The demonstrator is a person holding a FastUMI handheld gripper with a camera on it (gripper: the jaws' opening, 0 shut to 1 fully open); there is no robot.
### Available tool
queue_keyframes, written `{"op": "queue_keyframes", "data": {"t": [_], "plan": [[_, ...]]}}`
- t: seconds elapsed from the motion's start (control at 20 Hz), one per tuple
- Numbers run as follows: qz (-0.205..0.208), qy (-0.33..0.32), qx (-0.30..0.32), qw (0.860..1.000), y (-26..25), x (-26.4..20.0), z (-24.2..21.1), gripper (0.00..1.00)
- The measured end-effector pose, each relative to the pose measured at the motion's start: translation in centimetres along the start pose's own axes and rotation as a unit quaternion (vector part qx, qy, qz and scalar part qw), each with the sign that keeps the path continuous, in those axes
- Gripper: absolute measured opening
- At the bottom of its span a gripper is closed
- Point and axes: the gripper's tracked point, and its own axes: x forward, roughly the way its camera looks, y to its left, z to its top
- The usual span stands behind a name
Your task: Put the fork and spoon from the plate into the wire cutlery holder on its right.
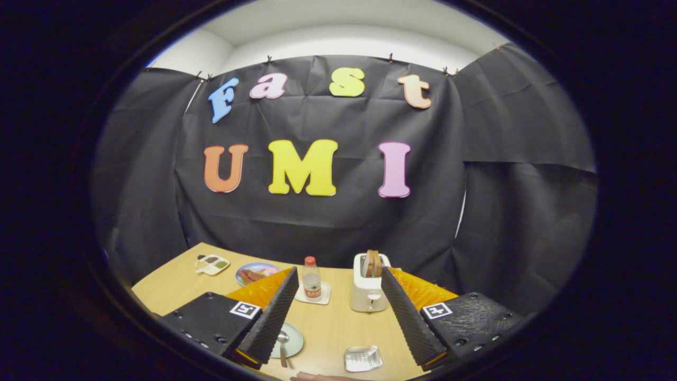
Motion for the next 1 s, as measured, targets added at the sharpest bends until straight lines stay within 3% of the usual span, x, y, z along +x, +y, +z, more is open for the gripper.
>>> {"op": "queue_keyframes", "data": {"t": [0.35,0.8,1.0], "plan": [[0.056,0.144,0.016,0.988,7.3,2.0,-11.6,0.95],[0.055,0.296,-0.011,0.953,11.4,4.3,-24.2,0.95],[0.055,0.337,-0.030,0.939,12.2,5.6,-28.4,0.89]]}}
